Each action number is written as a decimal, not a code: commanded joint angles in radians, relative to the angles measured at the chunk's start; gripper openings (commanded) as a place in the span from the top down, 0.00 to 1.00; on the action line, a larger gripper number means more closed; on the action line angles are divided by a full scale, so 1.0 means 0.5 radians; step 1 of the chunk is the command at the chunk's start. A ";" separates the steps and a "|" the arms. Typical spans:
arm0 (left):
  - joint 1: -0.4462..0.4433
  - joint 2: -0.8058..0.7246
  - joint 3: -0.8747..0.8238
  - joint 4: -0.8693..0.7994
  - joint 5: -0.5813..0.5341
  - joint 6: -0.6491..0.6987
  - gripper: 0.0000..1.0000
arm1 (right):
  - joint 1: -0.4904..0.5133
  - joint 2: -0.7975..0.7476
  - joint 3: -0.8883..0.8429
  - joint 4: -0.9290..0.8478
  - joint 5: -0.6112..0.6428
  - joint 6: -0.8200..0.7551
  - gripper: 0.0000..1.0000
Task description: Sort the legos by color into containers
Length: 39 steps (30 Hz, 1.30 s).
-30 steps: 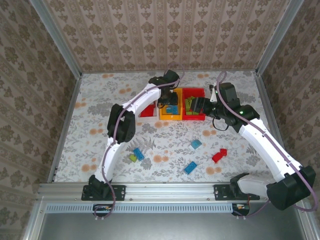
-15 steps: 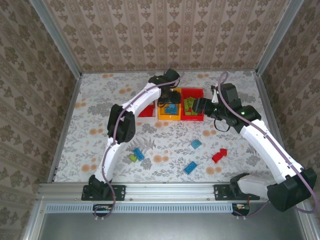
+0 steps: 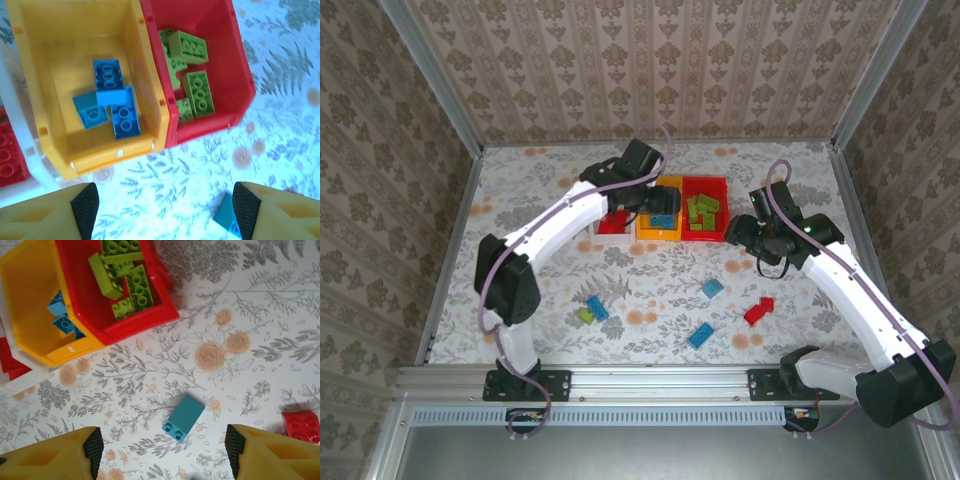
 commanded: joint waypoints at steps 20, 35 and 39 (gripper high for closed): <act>-0.137 -0.983 -1.242 -0.061 0.053 0.209 0.21 | 0.327 0.133 -0.031 0.010 -0.166 -0.179 0.32; -0.125 -1.932 -1.512 -0.818 -0.948 -0.746 0.21 | 1.205 0.792 0.077 0.491 -0.562 -1.100 0.23; -0.109 -2.224 -1.539 -1.097 -1.076 -0.972 0.23 | 1.389 1.058 0.251 0.580 -0.695 -1.317 0.24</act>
